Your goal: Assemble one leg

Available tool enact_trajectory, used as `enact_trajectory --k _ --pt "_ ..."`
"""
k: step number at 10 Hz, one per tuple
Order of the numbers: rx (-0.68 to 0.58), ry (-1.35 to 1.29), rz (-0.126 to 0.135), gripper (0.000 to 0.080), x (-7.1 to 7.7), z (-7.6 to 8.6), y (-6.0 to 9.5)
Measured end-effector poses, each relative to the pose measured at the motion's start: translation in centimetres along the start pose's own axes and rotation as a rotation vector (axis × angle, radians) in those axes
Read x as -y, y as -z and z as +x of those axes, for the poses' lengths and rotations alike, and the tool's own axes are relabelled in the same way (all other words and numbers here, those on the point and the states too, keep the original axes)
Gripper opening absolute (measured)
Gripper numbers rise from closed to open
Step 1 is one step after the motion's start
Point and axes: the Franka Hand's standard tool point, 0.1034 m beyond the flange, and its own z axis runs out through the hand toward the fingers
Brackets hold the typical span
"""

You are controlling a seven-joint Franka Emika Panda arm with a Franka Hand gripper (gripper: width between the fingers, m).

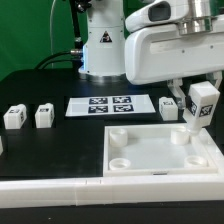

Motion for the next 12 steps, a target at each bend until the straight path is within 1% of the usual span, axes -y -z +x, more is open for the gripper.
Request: enact_trajectory --k 1,2,3,4,5,6,7,8,10,12 --pt "-0.012 0.021 -0.002 0.029 -0.4 1.0 -0.3" --pt "-0.043 0.039 -0.008 0.029 -0.9 1.6 -0.3" --pt "-0.051 0.041 -0.009 0.029 -0.8 1.5 -0.4" --pt "-0.102 0.043 -0.017 0.029 -1.0 1.7 -0.3" --pt "-0.186 0.054 -0.032 0.029 -1.3 1.9 -0.2" --pt "-0.282 0.06 -0.051 0.029 -1.7 1.7 -0.3" --pt "-0.23 0.062 -0.04 0.029 -1.5 1.0 -1.0" --pt "-0.235 0.062 -0.042 0.029 -1.6 1.5 -0.8" --pt "-0.29 0.067 -0.055 0.029 -2.1 1.6 -1.3" --pt "-0.284 0.067 -0.055 0.029 -2.2 1.3 -1.7"
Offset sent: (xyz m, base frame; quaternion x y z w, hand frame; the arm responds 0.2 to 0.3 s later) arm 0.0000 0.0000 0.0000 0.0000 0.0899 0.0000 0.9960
